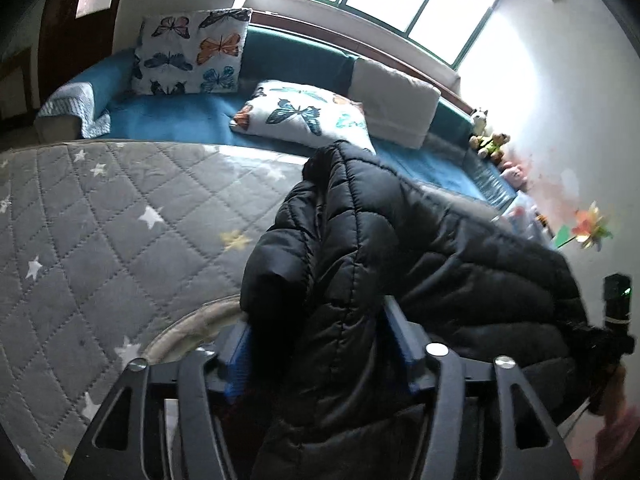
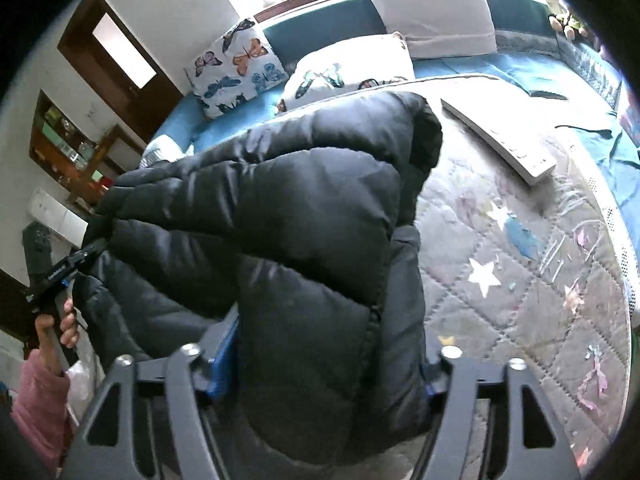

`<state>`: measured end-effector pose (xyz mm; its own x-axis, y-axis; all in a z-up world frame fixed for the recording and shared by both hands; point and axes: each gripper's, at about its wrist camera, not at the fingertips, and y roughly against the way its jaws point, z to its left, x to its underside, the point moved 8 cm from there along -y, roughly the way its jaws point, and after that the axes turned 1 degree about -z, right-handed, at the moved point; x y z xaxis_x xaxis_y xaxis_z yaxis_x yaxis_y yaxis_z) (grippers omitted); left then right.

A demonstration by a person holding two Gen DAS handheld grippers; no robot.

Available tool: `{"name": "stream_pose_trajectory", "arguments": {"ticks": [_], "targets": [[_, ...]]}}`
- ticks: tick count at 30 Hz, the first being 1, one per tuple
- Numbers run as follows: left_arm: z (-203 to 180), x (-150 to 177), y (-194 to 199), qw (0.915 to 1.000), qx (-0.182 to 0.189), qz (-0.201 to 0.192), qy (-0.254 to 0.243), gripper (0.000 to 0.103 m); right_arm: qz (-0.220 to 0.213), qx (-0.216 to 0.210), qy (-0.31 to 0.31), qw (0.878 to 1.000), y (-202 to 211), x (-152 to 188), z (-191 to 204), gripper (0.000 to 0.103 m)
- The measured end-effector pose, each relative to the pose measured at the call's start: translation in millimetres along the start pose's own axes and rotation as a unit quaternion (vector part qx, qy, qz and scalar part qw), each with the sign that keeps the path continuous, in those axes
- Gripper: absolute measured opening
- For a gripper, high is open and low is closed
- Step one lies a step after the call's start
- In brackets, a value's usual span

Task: Fold large clothes

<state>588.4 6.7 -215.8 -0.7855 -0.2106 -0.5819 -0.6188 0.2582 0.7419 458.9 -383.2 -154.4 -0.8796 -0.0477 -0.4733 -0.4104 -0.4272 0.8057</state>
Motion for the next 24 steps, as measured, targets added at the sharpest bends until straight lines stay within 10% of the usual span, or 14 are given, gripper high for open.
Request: {"name": "stream_pose_trajectory", "arguments": {"ticks": [5, 11, 24], "targets": [[12.3, 20.9, 5.5, 0.9998, -0.012, 0.004, -0.016, 0.072, -0.010, 0.032, 0.010, 0.999, 25.2, 8.5, 2.9, 0.086], [25.3, 39.5, 33.2, 0.9986, -0.043, -0.006, -0.029, 0.078, -0.081, 0.187, 0.081, 0.976, 82.6, 18.4, 24.2, 0.086], [53.3, 81.3, 46.7, 0.9976, -0.046, 0.029, 0.041, 0.079, -0.022, 0.140, -0.003, 0.990, 52.6, 77.3, -6.3, 0.083]]}}
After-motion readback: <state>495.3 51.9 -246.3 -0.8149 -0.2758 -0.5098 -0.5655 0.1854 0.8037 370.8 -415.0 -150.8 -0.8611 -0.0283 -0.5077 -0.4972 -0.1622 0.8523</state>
